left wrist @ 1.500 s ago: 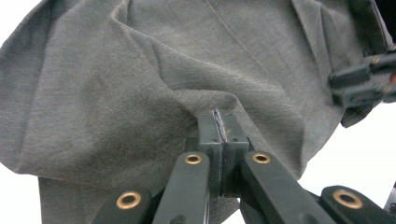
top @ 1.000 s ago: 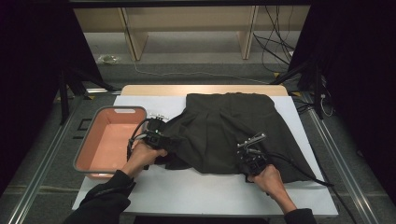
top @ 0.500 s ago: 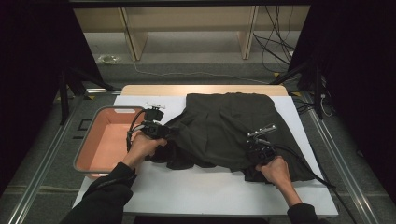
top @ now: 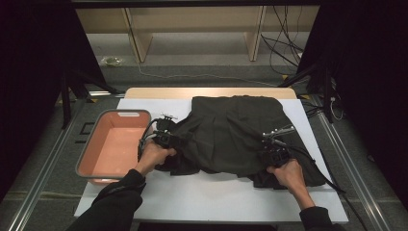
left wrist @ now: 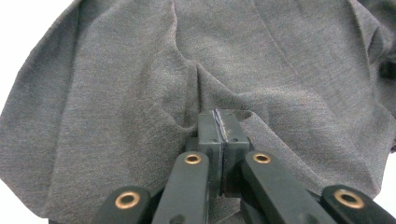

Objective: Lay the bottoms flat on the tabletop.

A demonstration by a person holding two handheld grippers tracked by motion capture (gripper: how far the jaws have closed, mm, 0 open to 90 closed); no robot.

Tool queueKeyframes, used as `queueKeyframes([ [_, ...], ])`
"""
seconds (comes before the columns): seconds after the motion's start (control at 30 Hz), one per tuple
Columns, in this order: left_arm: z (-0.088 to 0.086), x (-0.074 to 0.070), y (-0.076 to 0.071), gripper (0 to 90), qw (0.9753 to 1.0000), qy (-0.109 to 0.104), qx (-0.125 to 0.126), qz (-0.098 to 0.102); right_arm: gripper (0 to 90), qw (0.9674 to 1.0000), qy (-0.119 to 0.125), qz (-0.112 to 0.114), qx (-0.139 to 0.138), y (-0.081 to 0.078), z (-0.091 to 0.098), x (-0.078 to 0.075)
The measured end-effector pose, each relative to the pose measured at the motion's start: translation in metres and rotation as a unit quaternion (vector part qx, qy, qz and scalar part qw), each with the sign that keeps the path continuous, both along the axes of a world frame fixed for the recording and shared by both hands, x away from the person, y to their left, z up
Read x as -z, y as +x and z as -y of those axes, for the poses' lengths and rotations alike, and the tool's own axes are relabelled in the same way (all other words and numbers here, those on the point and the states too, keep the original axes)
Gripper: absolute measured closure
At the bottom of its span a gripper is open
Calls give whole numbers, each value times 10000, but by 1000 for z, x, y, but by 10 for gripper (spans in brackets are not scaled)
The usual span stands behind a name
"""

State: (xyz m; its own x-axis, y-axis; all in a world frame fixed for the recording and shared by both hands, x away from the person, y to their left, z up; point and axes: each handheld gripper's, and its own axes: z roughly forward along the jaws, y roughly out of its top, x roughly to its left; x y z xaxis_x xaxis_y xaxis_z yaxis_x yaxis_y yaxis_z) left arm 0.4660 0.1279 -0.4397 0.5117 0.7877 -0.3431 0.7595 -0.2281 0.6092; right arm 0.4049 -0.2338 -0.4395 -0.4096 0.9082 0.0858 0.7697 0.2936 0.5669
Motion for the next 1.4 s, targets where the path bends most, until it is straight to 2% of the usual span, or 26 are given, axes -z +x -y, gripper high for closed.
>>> queueKeyframes([
  [0.1,-2,-1,0,886,10000,-13,-6,-6,749,9998,162,26,-102,-17,-3,-6],
  [0.2,-2,-1,0,886,10000,2,17,-19,703,9994,187,-23,-275,-35,-9,-5],
  [0.33,-2,-2,-1,886,10000,-24,3,-16,669,9990,194,-134,-367,-45,-14,0],
  [0.6,-2,-3,-2,885,10000,-43,34,-26,620,9972,145,-500,-541,-45,-31,19],
  [0.67,-2,-3,-3,885,10000,-43,39,-22,587,9969,28,-542,-569,-43,-35,24],
  [0.77,-2,-3,-2,885,10000,-50,38,-28,550,9974,19,-528,-497,-36,-37,28],
  [0.87,-3,-3,-2,885,10000,-56,51,-26,619,9973,-114,-529,-493,-31,-41,32],
  [1.03,-3,-3,-2,885,10000,-67,58,-27,861,9972,-344,-465,-469,-35,-40,29],
  [1.13,-4,-4,-2,885,9999,-105,34,-20,893,9969,-315,-495,-520,-40,-38,24],
  [1.27,-6,-6,-2,885,9999,-141,28,-3,900,9972,-325,-354,-579,-47,-31,17],
  [1.4,-6,-6,-2,885,9999,-159,3,-2,900,9977,-230,-320,-545,-50,-28,13],
])
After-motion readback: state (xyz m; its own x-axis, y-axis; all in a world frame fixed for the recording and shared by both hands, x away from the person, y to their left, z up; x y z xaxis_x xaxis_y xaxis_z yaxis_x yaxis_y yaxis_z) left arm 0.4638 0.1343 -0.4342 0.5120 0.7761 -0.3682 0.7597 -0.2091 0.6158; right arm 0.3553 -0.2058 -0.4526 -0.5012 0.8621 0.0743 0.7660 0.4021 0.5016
